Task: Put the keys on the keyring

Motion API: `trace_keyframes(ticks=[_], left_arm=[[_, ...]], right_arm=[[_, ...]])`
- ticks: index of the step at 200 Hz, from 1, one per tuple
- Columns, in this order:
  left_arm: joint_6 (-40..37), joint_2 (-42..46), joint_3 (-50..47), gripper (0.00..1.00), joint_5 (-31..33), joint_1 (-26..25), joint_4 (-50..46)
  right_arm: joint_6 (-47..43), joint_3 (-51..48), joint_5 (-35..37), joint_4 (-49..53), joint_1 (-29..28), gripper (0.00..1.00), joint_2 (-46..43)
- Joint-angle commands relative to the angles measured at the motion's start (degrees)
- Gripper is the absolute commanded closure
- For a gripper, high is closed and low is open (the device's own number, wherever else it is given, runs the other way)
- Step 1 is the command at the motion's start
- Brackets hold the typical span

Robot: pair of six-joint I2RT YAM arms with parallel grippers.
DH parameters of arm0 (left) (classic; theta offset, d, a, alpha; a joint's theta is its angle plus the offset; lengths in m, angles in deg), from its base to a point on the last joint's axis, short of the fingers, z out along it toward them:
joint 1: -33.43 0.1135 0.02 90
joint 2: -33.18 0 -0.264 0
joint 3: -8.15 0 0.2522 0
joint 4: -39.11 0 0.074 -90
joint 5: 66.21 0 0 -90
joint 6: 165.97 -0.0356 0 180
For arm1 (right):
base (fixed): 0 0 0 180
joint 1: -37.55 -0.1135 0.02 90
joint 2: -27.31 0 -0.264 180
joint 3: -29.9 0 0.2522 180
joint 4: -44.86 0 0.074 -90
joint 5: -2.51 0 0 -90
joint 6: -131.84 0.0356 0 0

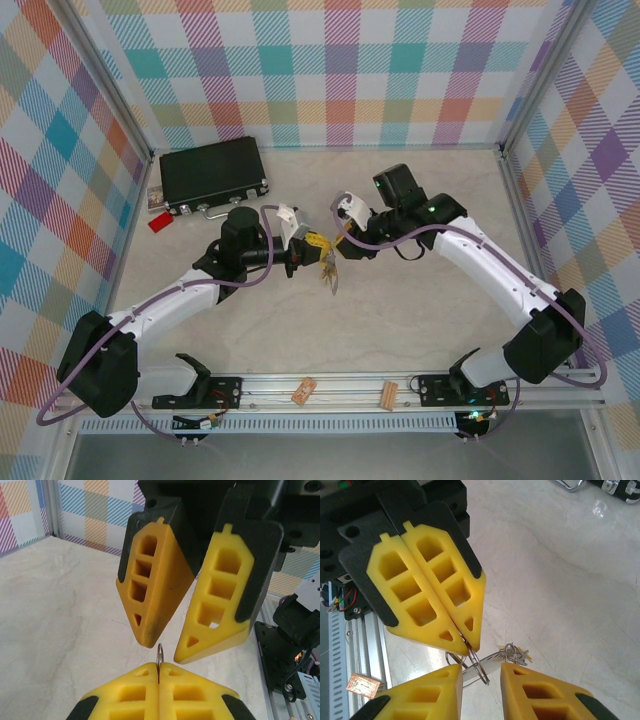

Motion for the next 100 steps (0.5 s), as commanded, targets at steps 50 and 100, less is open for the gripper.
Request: trace_keyframes(ticks=[50, 100], left_arm=[[-0.1, 0.5, 1.7, 1.0, -2.3, 0.3, 2.1], [0.1, 0.0, 2.0, 1.0, -2.9, 0.1, 1.9]], right_arm=[[-1.7, 1.1, -0.6, 1.0, -0.8, 0.79, 1.0], [-2.1, 1.0, -1.5, 0.7, -1.3, 0.84, 1.4]])
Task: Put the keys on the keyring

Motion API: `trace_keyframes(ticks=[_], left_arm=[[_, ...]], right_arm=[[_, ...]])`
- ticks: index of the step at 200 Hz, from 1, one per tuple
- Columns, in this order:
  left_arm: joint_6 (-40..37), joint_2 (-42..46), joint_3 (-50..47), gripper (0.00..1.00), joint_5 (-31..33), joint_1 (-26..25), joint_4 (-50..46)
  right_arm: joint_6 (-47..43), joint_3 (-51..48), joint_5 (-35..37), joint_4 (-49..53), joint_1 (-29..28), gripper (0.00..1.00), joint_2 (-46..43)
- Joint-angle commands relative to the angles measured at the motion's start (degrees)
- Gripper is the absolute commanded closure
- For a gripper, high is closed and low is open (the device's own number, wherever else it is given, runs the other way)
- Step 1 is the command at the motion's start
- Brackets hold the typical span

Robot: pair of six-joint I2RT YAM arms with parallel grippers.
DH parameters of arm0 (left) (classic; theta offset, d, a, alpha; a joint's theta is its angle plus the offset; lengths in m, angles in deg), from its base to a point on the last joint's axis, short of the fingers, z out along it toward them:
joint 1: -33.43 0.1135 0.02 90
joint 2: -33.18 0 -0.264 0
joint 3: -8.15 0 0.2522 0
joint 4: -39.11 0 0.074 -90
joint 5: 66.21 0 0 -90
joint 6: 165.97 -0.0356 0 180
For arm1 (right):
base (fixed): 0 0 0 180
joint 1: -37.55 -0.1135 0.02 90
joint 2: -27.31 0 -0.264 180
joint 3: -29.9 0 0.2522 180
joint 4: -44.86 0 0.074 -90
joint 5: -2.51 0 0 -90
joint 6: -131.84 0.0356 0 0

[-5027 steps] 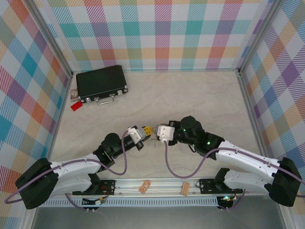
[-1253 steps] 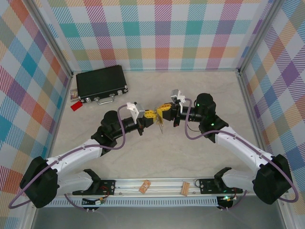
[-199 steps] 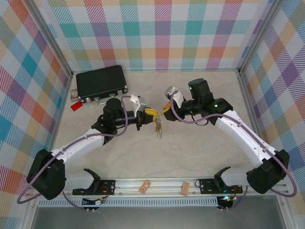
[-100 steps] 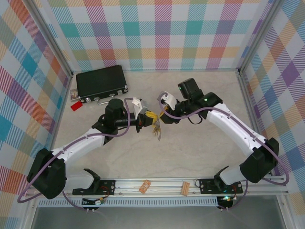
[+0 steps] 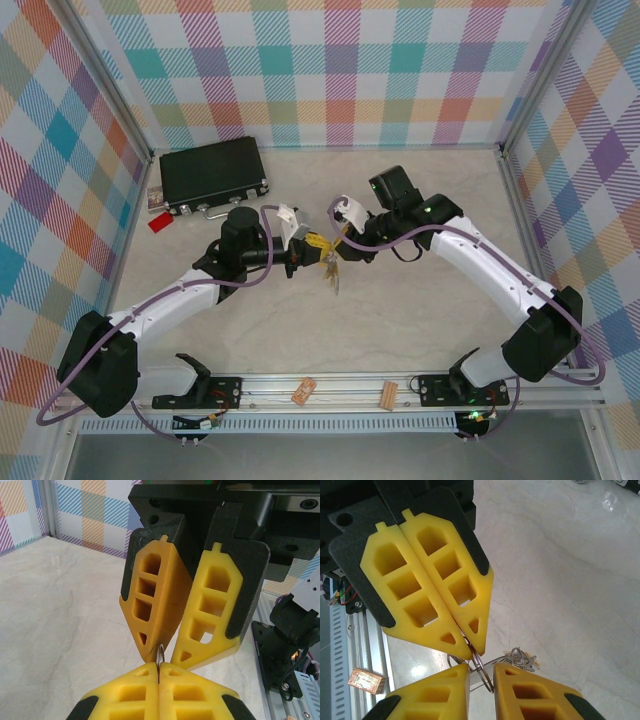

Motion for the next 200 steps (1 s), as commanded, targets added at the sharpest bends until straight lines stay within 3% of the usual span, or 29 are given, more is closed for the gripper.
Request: trace_keyframes(ticks=[1, 32, 66, 134, 144, 158, 168, 200], left_arm=[[0.1, 0.0, 2.1, 1.0, -2.1, 0.1, 1.9], [0.1, -0.1, 2.3, 1.0, -2.2, 0.1, 1.8], [0.1, -0.3, 2.2, 1.0, -2.2, 0.0, 1.9], [0.4, 0.2, 1.8, 1.0, -0.4, 0.0, 2.0], [0.8, 0.6, 1.5, 0.86, 0.5, 0.0, 2.3], [2.0, 1.6, 0.9, 0.84, 1.9, 0.0, 3.5], [2.9, 2.4, 0.2, 0.76, 2.6, 0.1, 5.0], [6.1, 5.6, -3.0, 0.74, 4.9, 0.5, 10.4]], right_arm=[[-1.5, 1.0, -1.8, 0.1, -0.5, 0.84, 0.8], [-1.6, 1.0, -2.3, -0.1, -0.7, 0.87, 1.2], [-2.2, 0.7, -3.2, -0.1, -1.0, 1.0, 1.3], [-1.8, -2.1, -2.4, -3.4, -1.0, 1.0, -1.6], [-1.8, -2.9, -2.2, -4.5, -1.1, 1.0, -2.4], [-1.4, -4.0, -1.2, -6.6, -1.0, 1.0, -3.7], [-1.2, -5.0, -0.7, -8.1, -0.9, 1.0, -4.6], [0.1, -8.9, -0.7, -14.8, -0.5, 1.0, -8.3]])
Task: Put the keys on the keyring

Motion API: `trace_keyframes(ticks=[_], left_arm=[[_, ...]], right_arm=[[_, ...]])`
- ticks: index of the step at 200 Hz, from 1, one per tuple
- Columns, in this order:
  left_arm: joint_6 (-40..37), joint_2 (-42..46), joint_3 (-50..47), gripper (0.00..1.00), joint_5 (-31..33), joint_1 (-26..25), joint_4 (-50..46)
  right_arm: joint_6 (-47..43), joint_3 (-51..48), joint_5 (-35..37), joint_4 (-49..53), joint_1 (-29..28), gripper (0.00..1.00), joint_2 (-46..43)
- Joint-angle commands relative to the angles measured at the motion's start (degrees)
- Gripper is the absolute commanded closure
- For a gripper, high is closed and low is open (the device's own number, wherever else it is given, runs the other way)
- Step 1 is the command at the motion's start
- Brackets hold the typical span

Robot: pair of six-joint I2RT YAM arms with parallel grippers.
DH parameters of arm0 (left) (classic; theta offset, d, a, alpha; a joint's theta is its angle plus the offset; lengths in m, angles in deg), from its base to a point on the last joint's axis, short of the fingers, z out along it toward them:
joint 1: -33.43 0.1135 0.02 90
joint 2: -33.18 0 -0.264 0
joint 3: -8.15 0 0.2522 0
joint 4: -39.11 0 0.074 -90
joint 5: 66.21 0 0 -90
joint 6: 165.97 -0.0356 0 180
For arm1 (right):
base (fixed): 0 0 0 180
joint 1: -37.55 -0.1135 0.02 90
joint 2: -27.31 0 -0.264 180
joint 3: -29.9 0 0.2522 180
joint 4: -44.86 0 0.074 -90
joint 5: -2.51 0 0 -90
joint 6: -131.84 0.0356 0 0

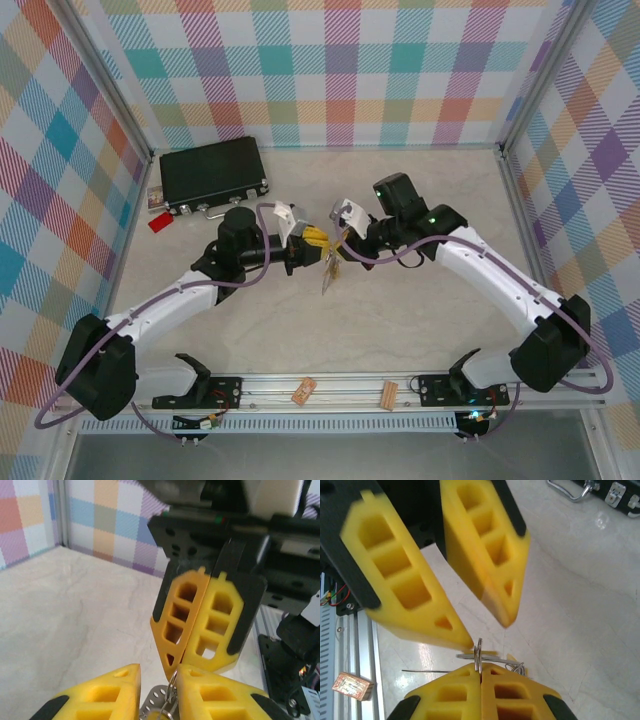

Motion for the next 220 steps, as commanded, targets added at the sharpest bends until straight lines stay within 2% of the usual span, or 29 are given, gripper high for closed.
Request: trace_keyframes(ticks=[1, 44, 91, 123, 157, 182, 220], left_arm=[[2.9, 3.8, -2.2, 0.74, 2.0, 0.5, 7.0], [3.5, 5.5, -5.5, 0.73, 4.6, 0.6, 9.8], [5.2, 3.1, -5.9, 0.69, -0.1, 0.5, 12.8], [6.7, 3.0, -6.7, 0.67, -0.3, 0.1, 15.9], [6.2, 4.1, -7.1, 0.64, 0.3, -0.3, 15.6], [5.2, 3.8, -6.9, 0.59, 2.0, -0.9, 14.8], [3.1, 3.4, -6.1, 0.58, 5.2, -3.1, 14.9]], right_arm=[[0.9, -2.3, -1.1, -7.4, 0.0, 1.0, -3.8], [4.7, -7.7, -5.9, -17.2, 2.0, 1.0, -8.9], [11.6, -13.5, -11.0, -29.5, 4.8, 1.0, -13.0], [17.1, -18.5, -13.4, -40.9, 6.5, 1.0, -14.6], [22.4, -19.3, -14.7, -45.3, 7.1, 1.0, -13.7], [24.1, -19.4, -15.6, -47.6, 7.3, 1.0, -13.2], [26.0, -20.0, -16.8, -50.0, 7.3, 1.0, -12.9]])
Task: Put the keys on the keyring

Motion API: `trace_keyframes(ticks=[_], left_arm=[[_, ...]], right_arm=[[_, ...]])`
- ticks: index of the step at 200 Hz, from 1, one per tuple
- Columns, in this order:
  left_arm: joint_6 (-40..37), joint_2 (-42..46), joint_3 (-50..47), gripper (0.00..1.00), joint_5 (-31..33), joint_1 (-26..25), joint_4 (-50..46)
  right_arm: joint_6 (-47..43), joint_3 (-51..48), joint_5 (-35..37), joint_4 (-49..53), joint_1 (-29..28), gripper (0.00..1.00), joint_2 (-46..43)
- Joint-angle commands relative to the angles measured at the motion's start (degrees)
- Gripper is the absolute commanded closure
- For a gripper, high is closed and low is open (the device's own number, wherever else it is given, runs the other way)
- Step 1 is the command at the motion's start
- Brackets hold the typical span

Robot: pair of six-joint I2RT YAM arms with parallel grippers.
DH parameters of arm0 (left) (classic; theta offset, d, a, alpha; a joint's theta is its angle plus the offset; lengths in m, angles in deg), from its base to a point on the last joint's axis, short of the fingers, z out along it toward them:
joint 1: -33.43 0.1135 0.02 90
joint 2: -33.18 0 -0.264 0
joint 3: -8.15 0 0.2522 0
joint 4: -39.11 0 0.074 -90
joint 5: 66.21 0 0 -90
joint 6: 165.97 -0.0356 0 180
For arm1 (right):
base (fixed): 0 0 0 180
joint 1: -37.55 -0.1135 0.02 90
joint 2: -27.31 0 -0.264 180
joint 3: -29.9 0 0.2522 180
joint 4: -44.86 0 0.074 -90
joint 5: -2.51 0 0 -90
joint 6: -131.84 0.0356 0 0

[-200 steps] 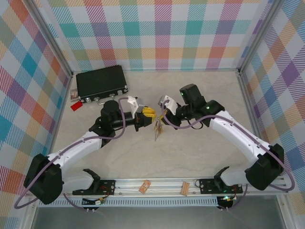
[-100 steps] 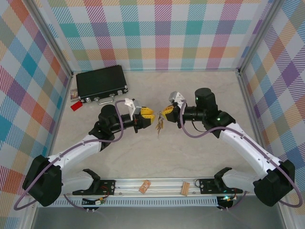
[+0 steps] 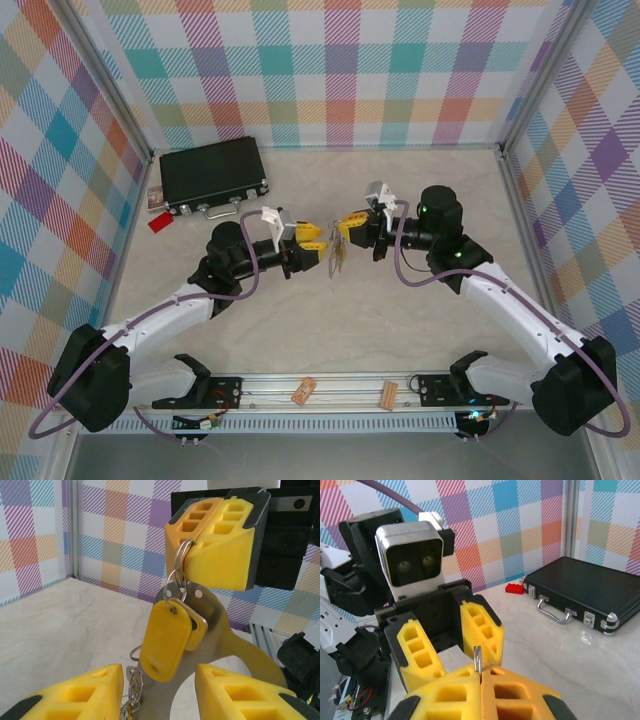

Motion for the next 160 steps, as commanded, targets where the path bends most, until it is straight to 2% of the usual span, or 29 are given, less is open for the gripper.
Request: trace_keyframes(ticks=[1, 75, 95, 129, 160], left_arm=[[-2.3, 0.4, 0.3, 0.58, 1.9, -1.6, 1.7], [-6.9, 1.5, 1.0, 0.52, 8.4, -5.4, 1.4], [-7.4, 1.9, 0.9, 0.55, 9.8, -5.6, 2.2], [-7.7, 1.9, 1.4, 0.69, 9.6, -5.8, 1.9], [-8.0, 1.4, 1.8, 0.73, 9.0, -6.2, 1.5]], right_arm=[[2.6, -0.3, -2.8, -5.5, 0.2, 1.0, 0.2], [3.2, -1.0, -3.7, -5.4, 0.2, 1.0, 0.3], [3.3, -0.9, -4.4, -5.2, 0.2, 1.0, 0.6], [3.6, -1.3, -4.6, -5.4, 0.2, 1.0, 0.6], [3.8, -1.4, -4.7, -5.5, 0.2, 1.0, 0.7]])
